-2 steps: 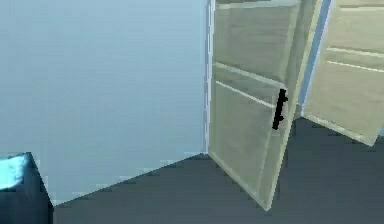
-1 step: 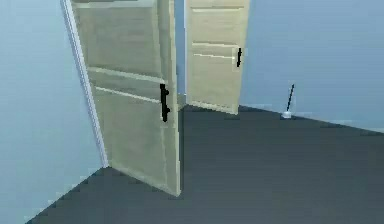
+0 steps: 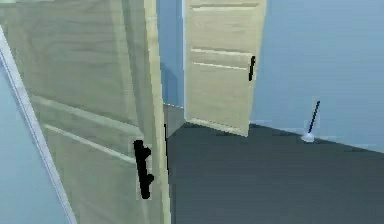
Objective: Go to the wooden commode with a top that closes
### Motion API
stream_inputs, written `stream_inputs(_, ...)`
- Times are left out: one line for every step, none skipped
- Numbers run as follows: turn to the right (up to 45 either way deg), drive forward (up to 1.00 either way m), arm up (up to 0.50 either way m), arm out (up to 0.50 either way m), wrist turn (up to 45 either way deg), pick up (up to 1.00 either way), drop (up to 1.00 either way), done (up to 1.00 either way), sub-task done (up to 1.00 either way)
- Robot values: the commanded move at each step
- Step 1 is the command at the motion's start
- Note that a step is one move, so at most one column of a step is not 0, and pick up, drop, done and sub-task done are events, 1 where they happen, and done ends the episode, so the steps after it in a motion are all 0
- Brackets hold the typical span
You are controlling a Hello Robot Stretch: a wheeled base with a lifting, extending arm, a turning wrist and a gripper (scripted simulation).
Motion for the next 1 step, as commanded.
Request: stream_inputs(27.0, 0.00, 0.00, 0.00, 0.0, 0.00, 0.00, 0.00, 0.00)
